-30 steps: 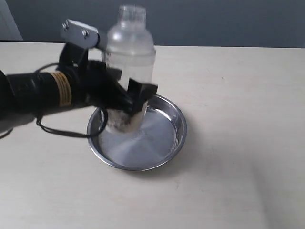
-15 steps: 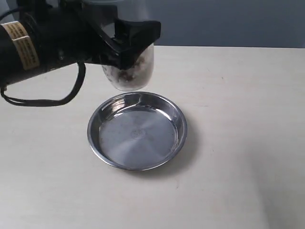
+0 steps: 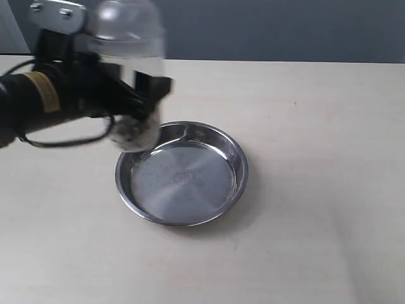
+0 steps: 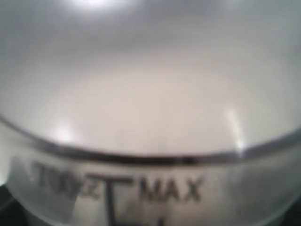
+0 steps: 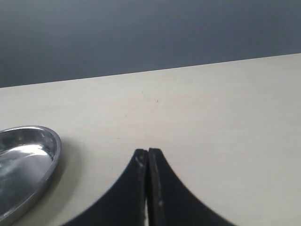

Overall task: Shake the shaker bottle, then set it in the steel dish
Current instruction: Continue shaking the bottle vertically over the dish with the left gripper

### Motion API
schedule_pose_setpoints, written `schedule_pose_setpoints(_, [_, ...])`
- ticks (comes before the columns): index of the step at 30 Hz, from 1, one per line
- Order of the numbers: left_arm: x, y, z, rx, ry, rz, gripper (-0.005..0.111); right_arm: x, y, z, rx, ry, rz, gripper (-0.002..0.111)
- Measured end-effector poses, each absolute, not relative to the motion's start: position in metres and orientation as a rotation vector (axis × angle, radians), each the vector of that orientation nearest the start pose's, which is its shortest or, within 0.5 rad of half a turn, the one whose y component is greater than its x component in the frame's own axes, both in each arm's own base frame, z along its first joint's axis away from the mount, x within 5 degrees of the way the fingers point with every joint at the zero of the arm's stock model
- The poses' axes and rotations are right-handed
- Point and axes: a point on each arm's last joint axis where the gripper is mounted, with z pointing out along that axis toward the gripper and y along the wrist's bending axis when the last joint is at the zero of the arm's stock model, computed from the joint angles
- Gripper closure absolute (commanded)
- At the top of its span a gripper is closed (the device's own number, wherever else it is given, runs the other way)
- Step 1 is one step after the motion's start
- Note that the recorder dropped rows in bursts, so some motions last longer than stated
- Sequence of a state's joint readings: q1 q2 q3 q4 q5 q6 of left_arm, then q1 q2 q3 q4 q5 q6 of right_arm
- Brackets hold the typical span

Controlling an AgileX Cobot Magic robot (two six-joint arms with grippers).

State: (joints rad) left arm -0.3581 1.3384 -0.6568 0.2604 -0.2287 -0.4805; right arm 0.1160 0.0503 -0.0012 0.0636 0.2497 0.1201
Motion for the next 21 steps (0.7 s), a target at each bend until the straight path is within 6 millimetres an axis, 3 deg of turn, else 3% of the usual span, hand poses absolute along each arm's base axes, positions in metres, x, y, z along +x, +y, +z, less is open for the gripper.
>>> schedule_pose_setpoints(2, [0.255,-0.091,0.242,0.073,2.047,-0.414,0.106,0.058,0.008,0.188,0.047,1.787,0.228,0.109])
schedule_pose_setpoints(6, [0.228,-0.129,0.248,0.447,2.0,-0.412,0.106,0.058,0.008,0.188,0.047,1.785,0.228,0.109])
schedule_pose_setpoints(7, [0.229,-0.13,0.251,0.446,1.967,-0.427,0.106,0.058,0.008,0.188,0.047,1.785,0.228,0.109])
schedule_pose_setpoints(10, [0.244,-0.113,0.253,0.127,1.958,-0.528,0.106,0.058,0.008,0.188,0.047,1.785,0.228,0.109])
schedule_pose_setpoints(11, [0.245,-0.115,0.252,0.13,1.962,-0.543,0.106,0.058,0.008,0.188,0.047,1.785,0.228,0.109])
schedule_pose_setpoints(14, [0.221,-0.154,0.245,0.621,1.96,-0.465,0.106,0.058,0.008,0.188,0.047,1.785,0.228,0.109])
schedule_pose_setpoints(15, [0.224,-0.151,0.242,0.617,1.982,-0.438,0.106,0.058,0.008,0.188,0.047,1.785,0.228,0.109])
schedule_pose_setpoints(17, [0.248,-0.116,0.232,0.218,2.107,-0.455,0.106,0.058,0.008,0.188,0.047,1.785,0.228,0.109])
schedule_pose_setpoints(18, [0.247,-0.113,0.227,0.183,2.132,-0.464,0.106,0.058,0.008,0.188,0.047,1.787,0.228,0.109])
schedule_pose_setpoints(20, [0.234,-0.136,0.234,0.422,2.061,-0.473,0.106,0.058,0.008,0.188,0.047,1.785,0.228,0.109])
schedule_pose_setpoints(21, [0.237,-0.135,0.238,0.399,2.041,-0.486,0.106,0.058,0.008,0.188,0.047,1.785,0.228,0.109])
